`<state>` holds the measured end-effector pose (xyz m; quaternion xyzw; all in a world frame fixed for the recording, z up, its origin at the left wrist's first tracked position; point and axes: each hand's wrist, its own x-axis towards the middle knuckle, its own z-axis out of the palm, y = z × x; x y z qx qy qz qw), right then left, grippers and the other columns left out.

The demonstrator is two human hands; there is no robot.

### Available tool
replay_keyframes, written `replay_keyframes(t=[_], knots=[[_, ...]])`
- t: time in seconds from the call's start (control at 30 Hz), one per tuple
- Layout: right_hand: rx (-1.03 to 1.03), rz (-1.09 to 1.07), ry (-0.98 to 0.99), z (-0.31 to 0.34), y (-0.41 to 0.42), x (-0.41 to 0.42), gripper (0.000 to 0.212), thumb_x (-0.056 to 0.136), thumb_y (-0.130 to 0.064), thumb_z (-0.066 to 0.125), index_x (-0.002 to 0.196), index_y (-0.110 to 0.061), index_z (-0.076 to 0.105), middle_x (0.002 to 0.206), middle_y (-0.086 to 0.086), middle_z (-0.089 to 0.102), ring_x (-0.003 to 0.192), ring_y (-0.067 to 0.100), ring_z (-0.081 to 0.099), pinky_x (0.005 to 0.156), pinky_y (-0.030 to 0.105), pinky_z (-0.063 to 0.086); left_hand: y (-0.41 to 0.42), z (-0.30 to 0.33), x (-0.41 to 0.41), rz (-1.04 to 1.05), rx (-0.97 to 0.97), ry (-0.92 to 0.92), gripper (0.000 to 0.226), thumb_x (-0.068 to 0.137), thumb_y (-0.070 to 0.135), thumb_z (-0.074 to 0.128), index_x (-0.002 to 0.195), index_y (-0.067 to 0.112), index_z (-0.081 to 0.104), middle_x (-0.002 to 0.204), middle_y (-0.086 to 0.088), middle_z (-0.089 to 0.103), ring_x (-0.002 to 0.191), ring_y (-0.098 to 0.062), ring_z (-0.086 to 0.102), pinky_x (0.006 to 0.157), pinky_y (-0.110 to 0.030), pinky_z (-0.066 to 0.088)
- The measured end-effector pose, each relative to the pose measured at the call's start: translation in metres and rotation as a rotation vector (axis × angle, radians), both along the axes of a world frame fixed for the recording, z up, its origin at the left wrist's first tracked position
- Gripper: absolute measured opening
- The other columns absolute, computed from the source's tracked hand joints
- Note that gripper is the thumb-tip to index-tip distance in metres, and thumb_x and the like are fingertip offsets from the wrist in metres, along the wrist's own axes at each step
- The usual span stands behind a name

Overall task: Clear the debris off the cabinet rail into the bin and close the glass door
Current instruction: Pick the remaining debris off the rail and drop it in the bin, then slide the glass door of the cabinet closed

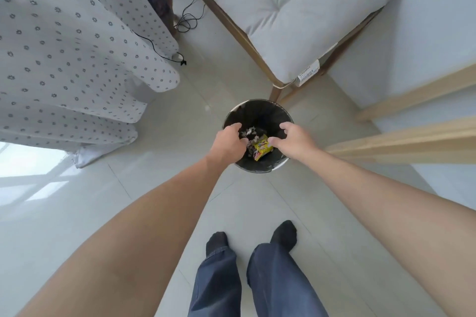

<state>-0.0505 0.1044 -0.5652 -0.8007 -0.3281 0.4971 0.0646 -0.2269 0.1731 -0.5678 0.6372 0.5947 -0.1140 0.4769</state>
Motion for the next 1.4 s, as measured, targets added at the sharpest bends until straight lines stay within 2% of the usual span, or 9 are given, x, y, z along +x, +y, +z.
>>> replay_keyframes(t=[0.2, 0.37, 0.47, 0.57, 0.73, 0.83, 0.93, 1.17, 1.4], knots=[[0.034, -0.007, 0.019, 0.027, -0.012, 0.004, 0.075, 0.1, -0.043, 0.069, 0.163, -0.013, 0.041, 0.167, 0.01, 0.048, 0.155, 0.03, 0.045, 0.123, 0.041, 0.037, -0.005, 0.025, -0.002, -0.126, 0.015, 0.048, 0.065, 0.108, 0.027, 0.056, 0.166, 0.017, 0.03, 0.162, -0.014, 0.05, 0.143, -0.037, 0.051, 0.114, -0.045, 0.047], [0.078, -0.064, 0.032, 0.084, -0.023, 0.004, 0.075, 0.101, -0.049, 0.064, 0.164, -0.017, 0.04, 0.169, 0.006, 0.046, 0.155, 0.027, 0.045, 0.126, 0.042, 0.038, -0.011, 0.073, -0.01, -0.279, 0.062, 0.05, 0.071, 0.108, 0.03, 0.057, 0.168, 0.016, 0.022, 0.171, -0.011, 0.035, 0.152, -0.035, 0.039, 0.12, -0.044, 0.038], [0.112, -0.106, 0.014, 0.137, -0.033, 0.004, 0.073, 0.102, -0.05, 0.062, 0.164, -0.018, 0.04, 0.168, 0.005, 0.047, 0.153, 0.028, 0.046, 0.121, 0.04, 0.037, -0.011, 0.118, -0.014, -0.346, 0.105, 0.035, 0.073, 0.108, 0.033, 0.057, 0.168, 0.015, 0.02, 0.173, -0.01, 0.028, 0.155, -0.033, 0.032, 0.122, -0.046, 0.036], [0.147, -0.135, -0.044, 0.2, -0.05, 0.005, 0.076, 0.104, -0.051, 0.059, 0.167, -0.018, 0.033, 0.173, 0.006, 0.038, 0.159, 0.028, 0.039, 0.125, 0.04, 0.032, -0.008, 0.175, -0.018, -0.48, 0.171, 0.052, 0.074, 0.107, 0.036, 0.057, 0.168, 0.016, 0.019, 0.175, -0.011, 0.022, 0.159, -0.034, 0.023, 0.125, -0.054, 0.033], [0.252, -0.168, -0.143, 0.323, -0.088, 0.011, 0.076, 0.105, -0.053, 0.054, 0.169, -0.018, 0.03, 0.176, 0.006, 0.033, 0.161, 0.028, 0.034, 0.127, 0.041, 0.03, -0.002, 0.296, -0.015, -0.59, 0.296, 0.027, 0.076, 0.108, 0.037, 0.053, 0.169, 0.02, 0.011, 0.179, -0.008, 0.001, 0.164, -0.034, 0.0, 0.13, -0.06, 0.017], [0.331, -0.208, -0.202, 0.395, -0.114, 0.015, 0.076, 0.104, -0.055, 0.054, 0.168, -0.02, 0.032, 0.174, 0.005, 0.037, 0.16, 0.028, 0.037, 0.125, 0.04, 0.032, -0.003, 0.371, -0.003, -0.636, 0.386, -0.038, 0.08, 0.107, 0.04, 0.054, 0.17, 0.018, 0.009, 0.179, -0.008, 0.003, 0.165, -0.031, -0.001, 0.13, -0.058, 0.016], [0.418, -0.292, -0.25, 0.456, -0.142, 0.021, 0.071, 0.103, -0.058, 0.055, 0.162, -0.021, 0.043, 0.171, 0.004, 0.043, 0.156, 0.025, 0.042, 0.121, 0.038, 0.036, -0.008, 0.441, 0.017, -0.655, 0.463, -0.113, 0.081, 0.107, 0.043, 0.055, 0.17, 0.018, 0.01, 0.179, -0.007, 0.006, 0.165, -0.027, 0.003, 0.131, -0.053, 0.016], [0.601, -0.507, -0.363, 0.55, -0.221, 0.046, 0.063, 0.099, -0.051, 0.062, 0.153, -0.019, 0.053, 0.161, 0.004, 0.055, 0.15, 0.025, 0.05, 0.108, 0.032, 0.039, -0.042, 0.556, 0.078, -0.799, 0.628, -0.31, 0.078, 0.107, 0.047, 0.053, 0.17, 0.021, 0.013, 0.179, -0.005, 0.013, 0.165, -0.025, 0.01, 0.131, -0.046, 0.014], [0.77, -0.755, -0.535, 0.601, -0.323, 0.102, 0.05, 0.103, -0.032, 0.066, 0.149, -0.013, 0.058, 0.157, 0.007, 0.06, 0.146, 0.026, 0.055, 0.121, 0.037, 0.04, -0.102, 0.618, 0.17, -0.97, 0.688, -0.445, 0.077, 0.108, 0.044, 0.053, 0.169, 0.021, 0.013, 0.178, -0.003, 0.016, 0.163, -0.024, 0.016, 0.13, -0.049, 0.021]])
